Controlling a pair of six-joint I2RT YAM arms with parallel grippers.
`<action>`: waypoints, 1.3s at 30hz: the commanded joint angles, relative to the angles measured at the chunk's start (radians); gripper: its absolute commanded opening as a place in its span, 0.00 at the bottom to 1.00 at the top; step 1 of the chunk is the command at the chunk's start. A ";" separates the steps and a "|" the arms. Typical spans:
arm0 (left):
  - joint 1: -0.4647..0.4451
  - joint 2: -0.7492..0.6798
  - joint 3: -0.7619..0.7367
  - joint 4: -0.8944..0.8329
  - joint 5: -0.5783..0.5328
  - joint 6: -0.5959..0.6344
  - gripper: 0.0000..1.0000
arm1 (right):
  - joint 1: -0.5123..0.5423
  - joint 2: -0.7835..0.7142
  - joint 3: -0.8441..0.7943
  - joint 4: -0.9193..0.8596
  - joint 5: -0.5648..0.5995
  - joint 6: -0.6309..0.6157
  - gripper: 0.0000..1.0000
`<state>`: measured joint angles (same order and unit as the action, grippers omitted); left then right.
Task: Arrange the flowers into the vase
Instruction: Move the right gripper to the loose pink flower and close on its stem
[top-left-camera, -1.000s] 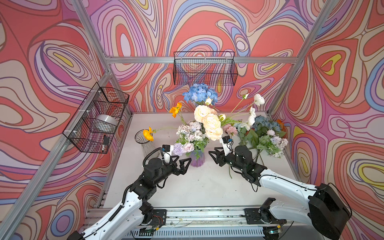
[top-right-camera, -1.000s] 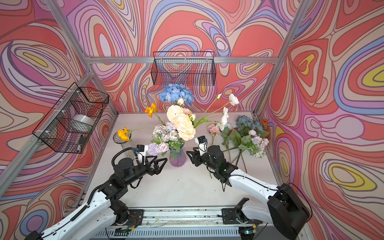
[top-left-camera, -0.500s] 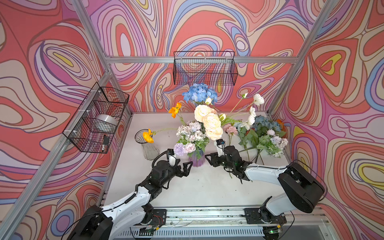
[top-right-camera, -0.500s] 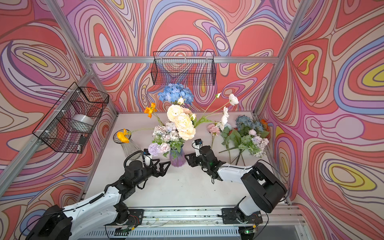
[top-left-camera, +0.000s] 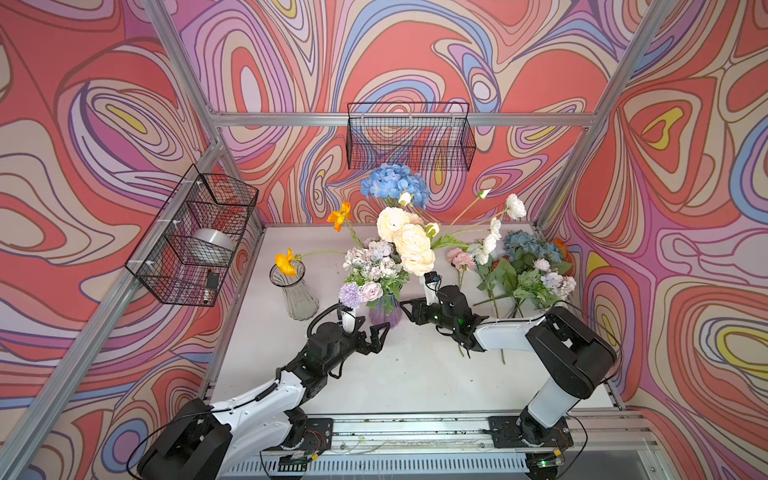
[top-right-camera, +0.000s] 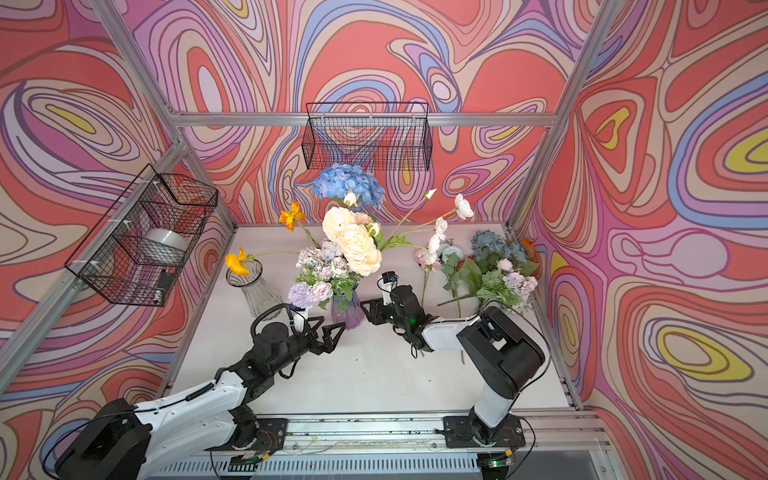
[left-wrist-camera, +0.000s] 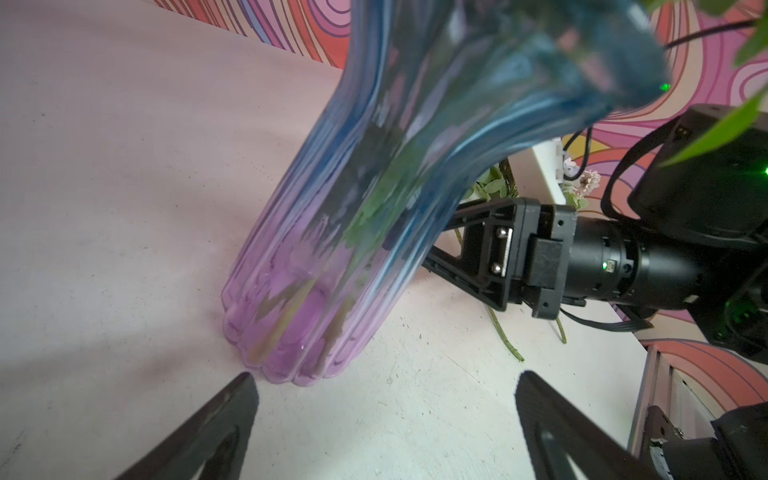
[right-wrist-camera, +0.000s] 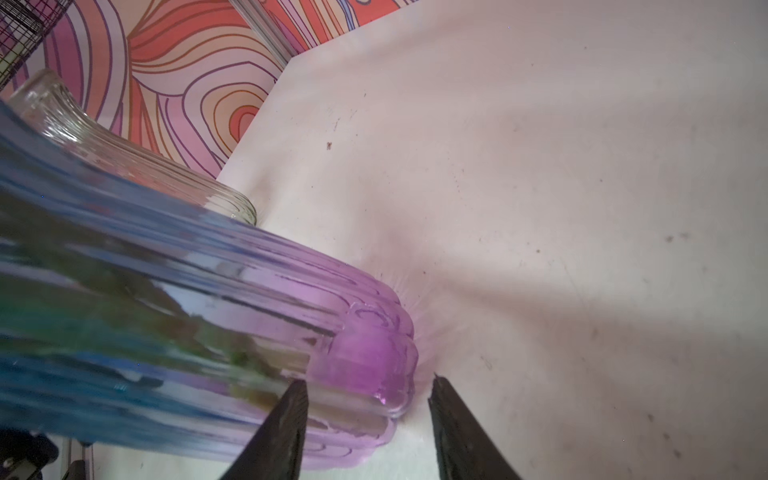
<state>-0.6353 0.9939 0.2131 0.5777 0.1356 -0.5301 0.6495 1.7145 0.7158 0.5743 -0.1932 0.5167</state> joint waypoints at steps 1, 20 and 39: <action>-0.006 -0.031 0.009 -0.028 -0.028 0.012 1.00 | -0.004 0.032 0.060 0.025 0.024 -0.022 0.50; -0.006 -0.185 0.034 -0.202 -0.153 0.033 1.00 | -0.359 -0.179 0.095 -0.643 0.233 -0.165 0.56; -0.006 -0.297 0.109 -0.252 -0.173 0.069 1.00 | -0.403 0.181 0.340 -0.727 0.250 -0.129 0.41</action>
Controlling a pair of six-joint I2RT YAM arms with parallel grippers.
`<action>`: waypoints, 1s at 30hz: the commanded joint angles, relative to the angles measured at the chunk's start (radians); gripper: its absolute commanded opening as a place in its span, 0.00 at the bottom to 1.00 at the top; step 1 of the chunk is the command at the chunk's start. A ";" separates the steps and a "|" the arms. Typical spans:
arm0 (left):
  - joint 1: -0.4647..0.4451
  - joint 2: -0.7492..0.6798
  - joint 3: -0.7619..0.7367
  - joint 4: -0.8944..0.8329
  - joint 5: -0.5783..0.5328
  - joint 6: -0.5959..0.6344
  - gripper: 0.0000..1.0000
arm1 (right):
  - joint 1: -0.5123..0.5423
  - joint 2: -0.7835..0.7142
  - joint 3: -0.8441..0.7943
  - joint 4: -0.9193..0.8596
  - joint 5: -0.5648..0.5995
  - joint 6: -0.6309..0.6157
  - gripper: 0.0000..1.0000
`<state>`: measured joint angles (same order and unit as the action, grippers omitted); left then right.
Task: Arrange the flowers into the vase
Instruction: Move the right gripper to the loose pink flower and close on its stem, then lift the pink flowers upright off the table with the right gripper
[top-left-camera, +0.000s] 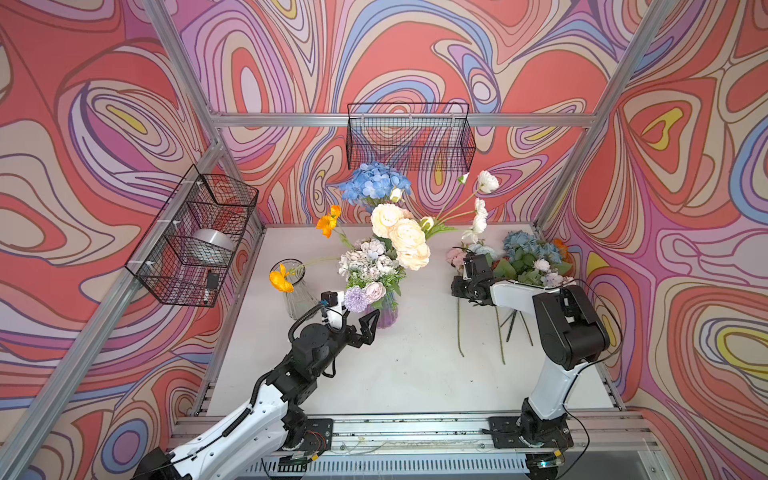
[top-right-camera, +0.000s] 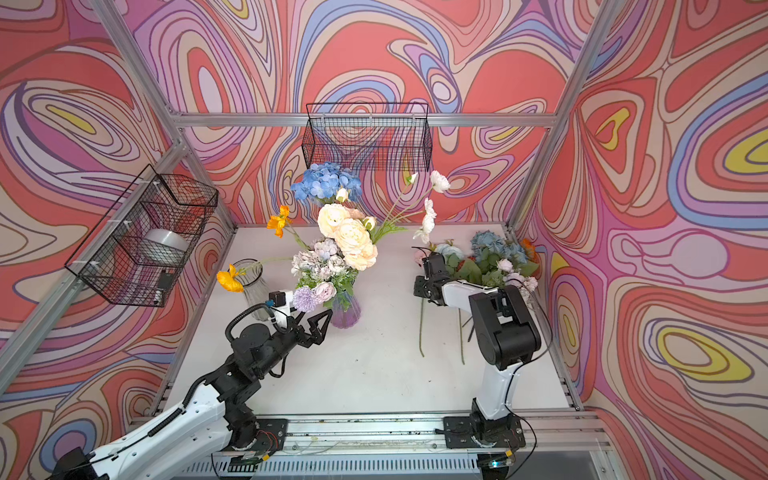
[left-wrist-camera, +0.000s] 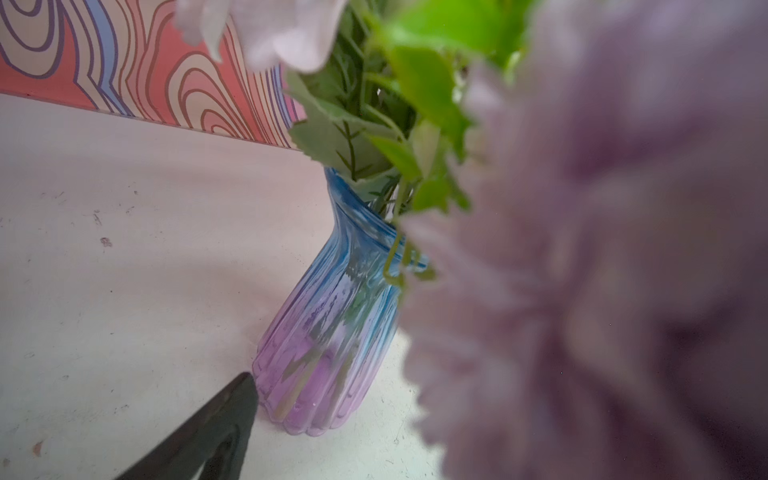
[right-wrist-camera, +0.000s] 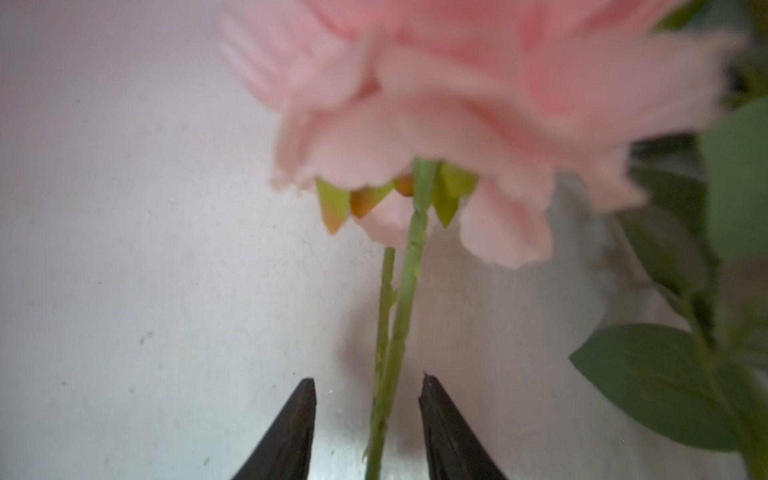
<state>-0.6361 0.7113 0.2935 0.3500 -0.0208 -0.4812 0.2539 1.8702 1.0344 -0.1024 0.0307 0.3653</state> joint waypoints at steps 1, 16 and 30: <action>-0.005 -0.016 0.031 -0.026 -0.016 0.019 1.00 | -0.008 0.031 0.021 -0.051 0.025 0.025 0.38; -0.005 -0.020 0.081 -0.043 0.011 0.032 1.00 | -0.038 -0.142 -0.056 0.003 -0.044 0.097 0.00; -0.002 0.097 0.164 0.042 0.036 0.086 1.00 | -0.045 -0.808 -0.328 0.245 0.081 0.150 0.00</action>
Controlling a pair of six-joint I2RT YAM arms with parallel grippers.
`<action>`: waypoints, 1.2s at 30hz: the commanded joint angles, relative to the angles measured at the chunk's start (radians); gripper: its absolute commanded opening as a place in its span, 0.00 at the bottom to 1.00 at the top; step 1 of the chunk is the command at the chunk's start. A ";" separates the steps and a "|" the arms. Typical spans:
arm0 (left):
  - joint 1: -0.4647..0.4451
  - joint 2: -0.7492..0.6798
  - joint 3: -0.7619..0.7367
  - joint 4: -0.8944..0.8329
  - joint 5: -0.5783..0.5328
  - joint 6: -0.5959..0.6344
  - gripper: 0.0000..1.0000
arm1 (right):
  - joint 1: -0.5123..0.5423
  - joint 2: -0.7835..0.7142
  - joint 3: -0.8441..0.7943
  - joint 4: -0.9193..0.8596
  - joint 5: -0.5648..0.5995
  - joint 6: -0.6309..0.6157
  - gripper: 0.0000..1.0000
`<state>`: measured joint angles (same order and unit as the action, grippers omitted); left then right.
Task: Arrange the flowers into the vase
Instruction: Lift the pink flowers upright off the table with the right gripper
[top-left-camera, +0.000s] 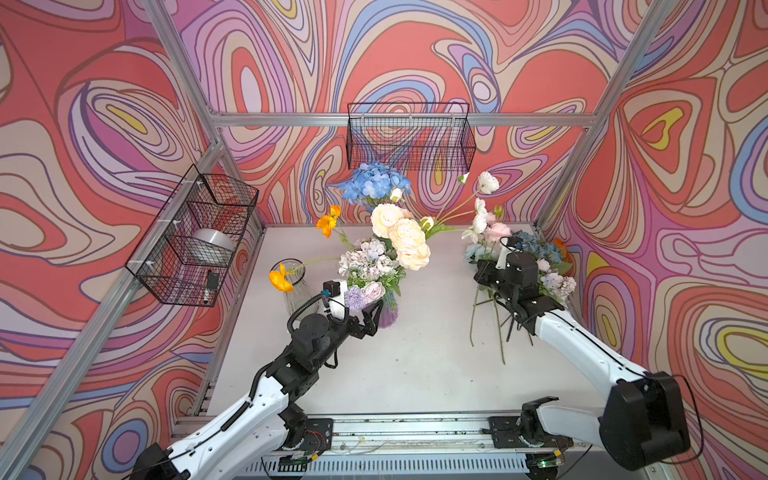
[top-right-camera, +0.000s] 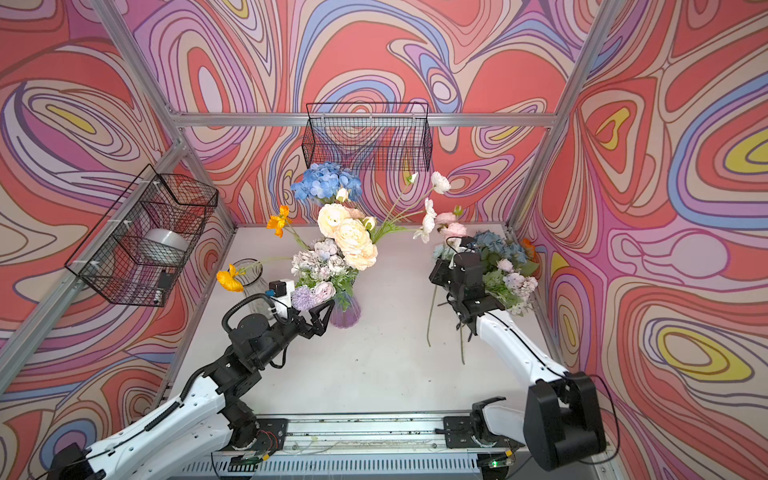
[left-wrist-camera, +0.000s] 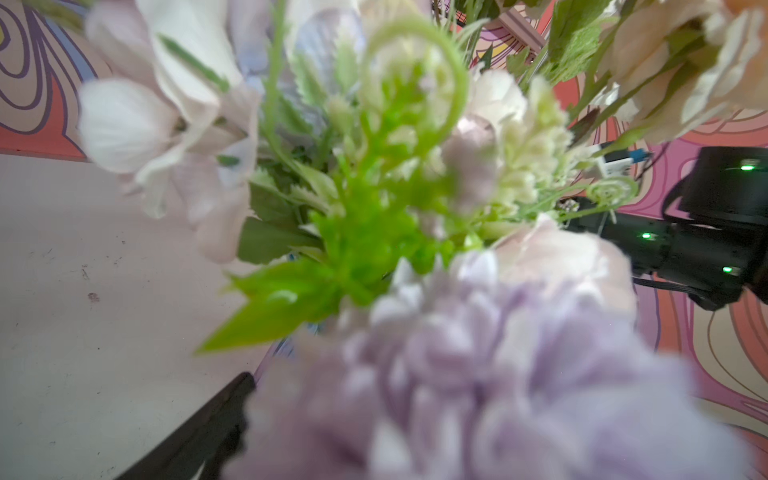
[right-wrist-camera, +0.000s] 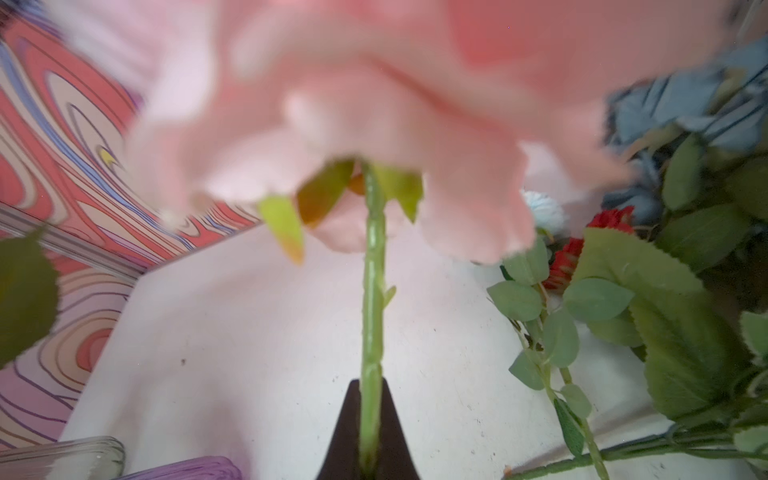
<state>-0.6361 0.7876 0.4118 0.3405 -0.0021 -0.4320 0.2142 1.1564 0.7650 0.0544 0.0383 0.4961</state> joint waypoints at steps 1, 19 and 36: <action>-0.002 0.038 0.055 0.055 0.028 0.043 1.00 | -0.004 -0.148 -0.078 0.098 0.096 0.012 0.00; -0.001 0.214 0.223 0.005 -0.103 0.089 1.00 | -0.005 -0.451 -0.035 0.305 -0.159 -0.121 0.00; 0.004 0.181 0.202 0.024 -0.209 0.043 1.00 | 0.218 -0.134 0.093 0.814 -0.476 -0.157 0.00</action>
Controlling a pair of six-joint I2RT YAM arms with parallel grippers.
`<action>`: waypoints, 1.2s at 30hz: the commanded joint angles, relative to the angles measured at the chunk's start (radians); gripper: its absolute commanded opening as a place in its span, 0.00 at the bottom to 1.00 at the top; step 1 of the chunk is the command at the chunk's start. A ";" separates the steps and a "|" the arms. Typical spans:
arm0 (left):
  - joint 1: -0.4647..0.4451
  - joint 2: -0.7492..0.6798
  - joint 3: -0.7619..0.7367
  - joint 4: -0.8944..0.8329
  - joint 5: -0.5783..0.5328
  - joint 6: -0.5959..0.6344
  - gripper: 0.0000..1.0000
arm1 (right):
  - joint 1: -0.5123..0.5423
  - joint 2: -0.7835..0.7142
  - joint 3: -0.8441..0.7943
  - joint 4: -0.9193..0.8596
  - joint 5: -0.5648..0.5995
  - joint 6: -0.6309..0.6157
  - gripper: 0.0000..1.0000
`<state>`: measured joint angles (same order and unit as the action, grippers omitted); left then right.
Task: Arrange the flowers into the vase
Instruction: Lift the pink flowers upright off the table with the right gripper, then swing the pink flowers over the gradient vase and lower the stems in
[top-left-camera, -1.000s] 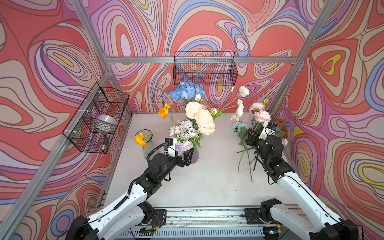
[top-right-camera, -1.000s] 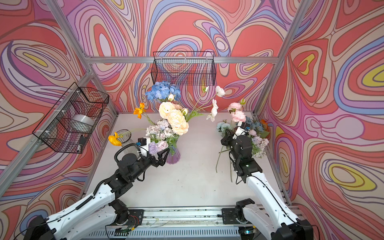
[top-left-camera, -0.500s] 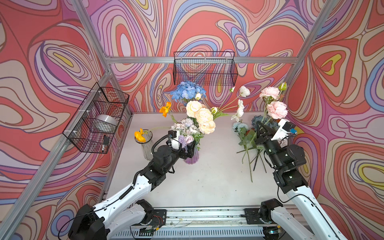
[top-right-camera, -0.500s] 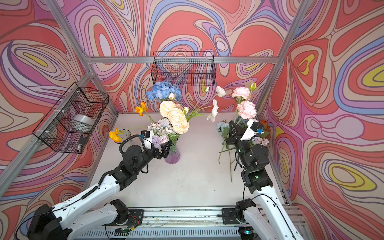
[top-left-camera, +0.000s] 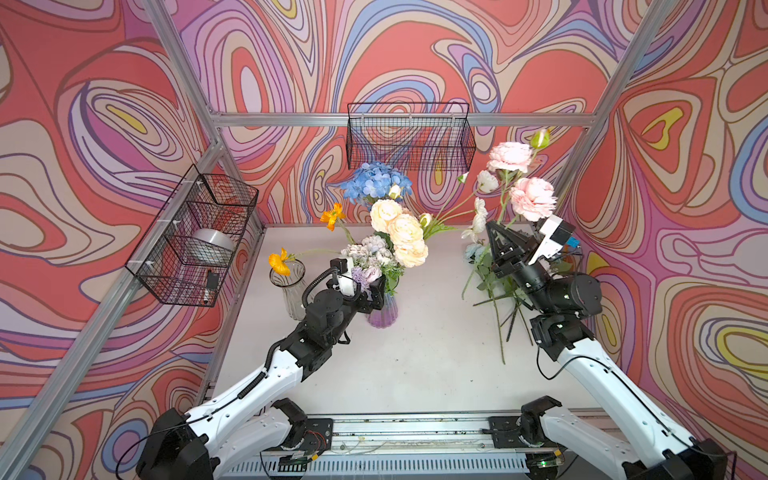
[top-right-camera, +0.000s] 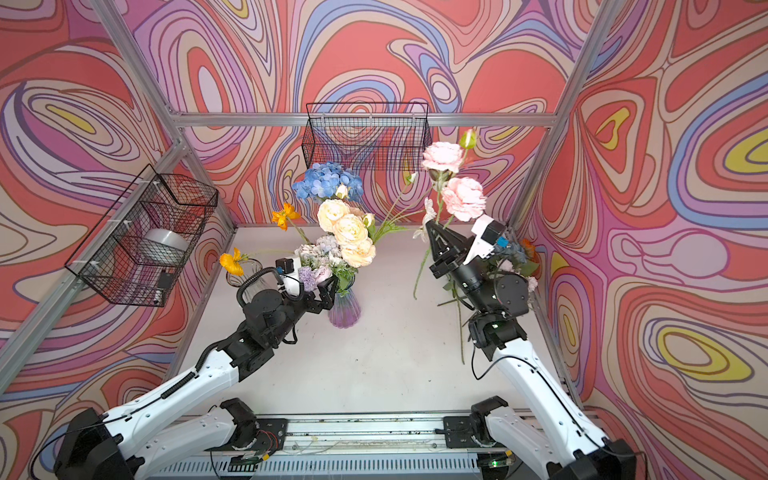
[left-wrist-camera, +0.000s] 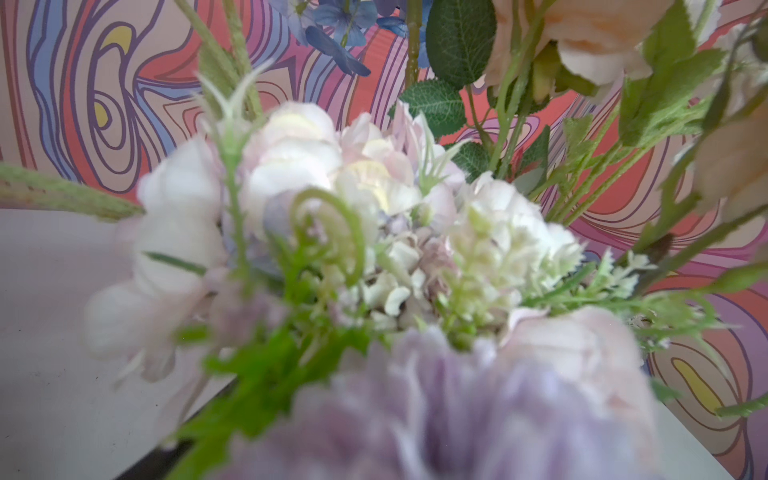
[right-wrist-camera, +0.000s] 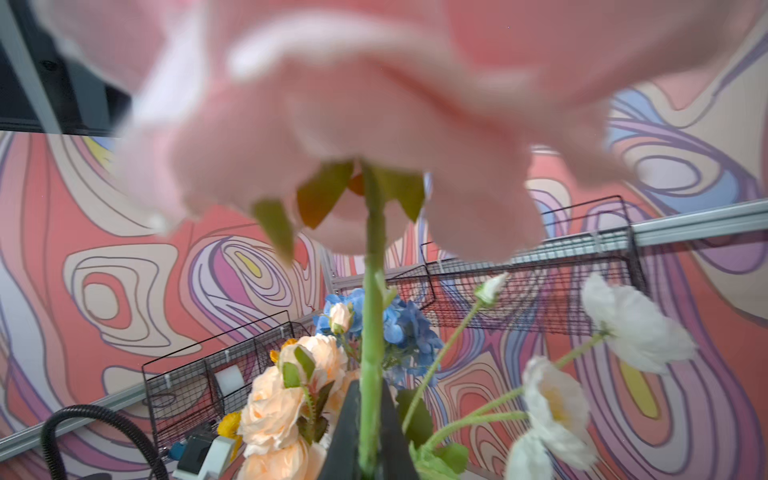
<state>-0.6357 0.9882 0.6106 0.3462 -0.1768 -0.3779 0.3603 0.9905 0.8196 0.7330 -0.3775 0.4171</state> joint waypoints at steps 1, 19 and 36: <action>0.005 -0.020 0.004 0.018 -0.033 -0.010 1.00 | 0.110 0.054 0.051 0.147 -0.070 -0.112 0.00; 0.064 -0.021 0.005 0.039 0.014 -0.032 1.00 | 0.272 0.522 0.184 0.759 -0.298 -0.008 0.00; 0.099 -0.025 -0.004 0.047 0.041 -0.048 1.00 | 0.356 0.634 0.268 0.758 -0.314 -0.096 0.00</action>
<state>-0.5457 0.9703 0.6106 0.3626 -0.1383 -0.4133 0.7082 1.6035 1.0634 1.4746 -0.6788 0.3511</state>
